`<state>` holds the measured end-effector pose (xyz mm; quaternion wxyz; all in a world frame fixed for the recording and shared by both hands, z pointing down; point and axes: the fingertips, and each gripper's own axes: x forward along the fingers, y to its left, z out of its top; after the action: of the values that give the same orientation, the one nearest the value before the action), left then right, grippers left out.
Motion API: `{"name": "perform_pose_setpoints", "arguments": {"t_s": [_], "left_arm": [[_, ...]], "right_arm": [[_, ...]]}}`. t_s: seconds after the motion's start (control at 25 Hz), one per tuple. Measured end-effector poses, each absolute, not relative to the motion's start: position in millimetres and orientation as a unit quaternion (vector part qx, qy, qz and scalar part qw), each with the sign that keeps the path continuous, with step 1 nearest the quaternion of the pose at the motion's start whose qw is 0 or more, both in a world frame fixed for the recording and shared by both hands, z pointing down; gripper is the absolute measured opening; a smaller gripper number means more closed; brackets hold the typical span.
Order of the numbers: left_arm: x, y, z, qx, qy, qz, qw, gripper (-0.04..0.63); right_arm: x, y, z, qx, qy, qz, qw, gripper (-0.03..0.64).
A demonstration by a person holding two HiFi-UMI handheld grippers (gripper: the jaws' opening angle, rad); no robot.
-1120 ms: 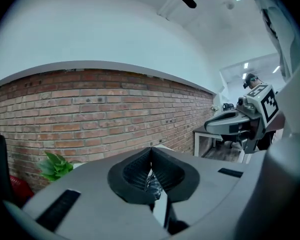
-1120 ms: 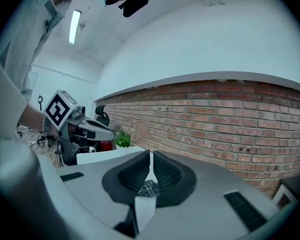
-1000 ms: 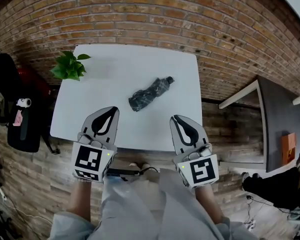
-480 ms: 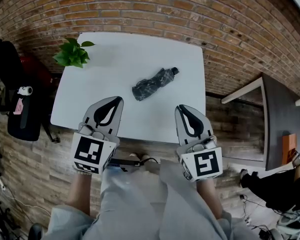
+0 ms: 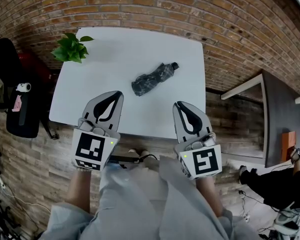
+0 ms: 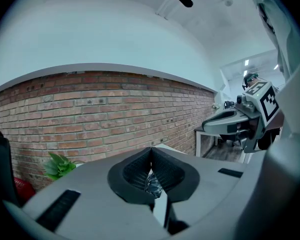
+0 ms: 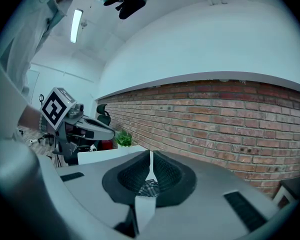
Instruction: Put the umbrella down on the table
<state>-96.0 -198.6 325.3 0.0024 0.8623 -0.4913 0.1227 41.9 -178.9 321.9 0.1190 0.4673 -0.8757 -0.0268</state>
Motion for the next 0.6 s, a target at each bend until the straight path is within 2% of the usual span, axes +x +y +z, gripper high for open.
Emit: {"name": "perform_pose_setpoints", "arguments": {"t_s": [0.6], "left_arm": [[-97.7,-205.2,333.7,0.859,-0.494,0.138,-0.001,0.019]], "right_arm": [[40.7,-181.2,326.2,0.464,-0.876,-0.025,0.128,0.051]]}}
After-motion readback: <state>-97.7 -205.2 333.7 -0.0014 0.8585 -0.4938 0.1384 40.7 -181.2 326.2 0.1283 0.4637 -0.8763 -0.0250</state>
